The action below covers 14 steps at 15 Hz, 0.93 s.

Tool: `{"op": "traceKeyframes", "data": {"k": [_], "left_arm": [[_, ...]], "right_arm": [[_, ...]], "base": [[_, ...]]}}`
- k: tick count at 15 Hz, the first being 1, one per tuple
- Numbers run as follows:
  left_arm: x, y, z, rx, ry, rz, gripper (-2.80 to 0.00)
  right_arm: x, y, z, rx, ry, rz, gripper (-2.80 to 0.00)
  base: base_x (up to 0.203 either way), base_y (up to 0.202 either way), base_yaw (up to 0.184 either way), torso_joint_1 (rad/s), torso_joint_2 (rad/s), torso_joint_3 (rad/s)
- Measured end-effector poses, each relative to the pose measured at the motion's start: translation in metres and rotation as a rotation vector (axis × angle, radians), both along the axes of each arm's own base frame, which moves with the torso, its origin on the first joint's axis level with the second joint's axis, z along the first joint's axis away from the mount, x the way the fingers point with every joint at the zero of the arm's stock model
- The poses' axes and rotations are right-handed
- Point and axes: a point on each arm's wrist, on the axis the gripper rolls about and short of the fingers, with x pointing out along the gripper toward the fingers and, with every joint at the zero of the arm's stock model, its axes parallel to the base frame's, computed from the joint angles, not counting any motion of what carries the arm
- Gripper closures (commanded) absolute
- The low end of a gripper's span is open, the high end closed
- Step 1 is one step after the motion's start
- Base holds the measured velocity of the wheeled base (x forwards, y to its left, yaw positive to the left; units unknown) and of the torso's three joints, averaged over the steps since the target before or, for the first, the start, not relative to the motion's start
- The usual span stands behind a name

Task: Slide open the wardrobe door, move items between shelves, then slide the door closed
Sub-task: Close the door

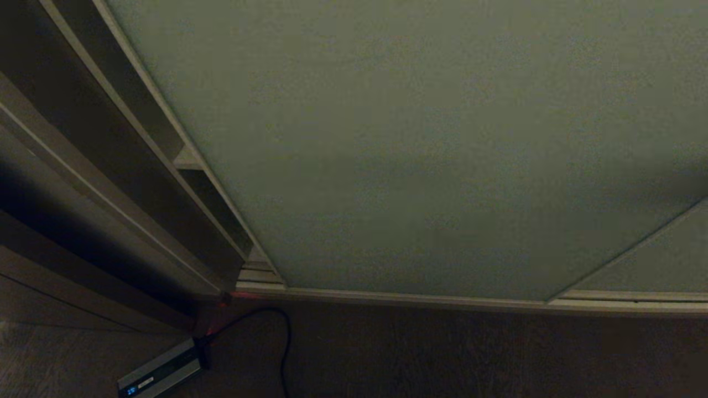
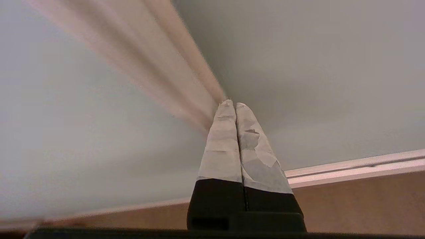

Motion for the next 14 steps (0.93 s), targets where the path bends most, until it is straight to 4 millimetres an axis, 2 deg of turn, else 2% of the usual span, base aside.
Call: {"op": "traceKeyframes", "data": {"k": [4,7,11,14], "left_arm": [[0.000,0.000,0.000,0.000,0.000,0.000,0.00],[0.000,0.000,0.000,0.000,0.000,0.000,0.00],[0.000,0.000,0.000,0.000,0.000,0.000,0.00],[0.000,0.000,0.000,0.000,0.000,0.000,0.00]], "right_arm": [[-0.005,0.029,0.001,-0.011,-0.009,0.065,0.00],[-0.013,0.041,0.003,-0.021,-0.019,0.080,0.00],[-0.018,0.053,-0.011,-0.056,0.015,0.093,0.00],[-0.017,0.068,-0.026,-0.134,0.085,0.039,0.00]], "base": [[0.000,0.000,0.000,0.000,0.00,0.000],[0.000,0.000,0.000,0.000,0.00,0.000],[0.000,0.000,0.000,0.000,0.00,0.000],[0.000,0.000,0.000,0.000,0.00,0.000]]}}
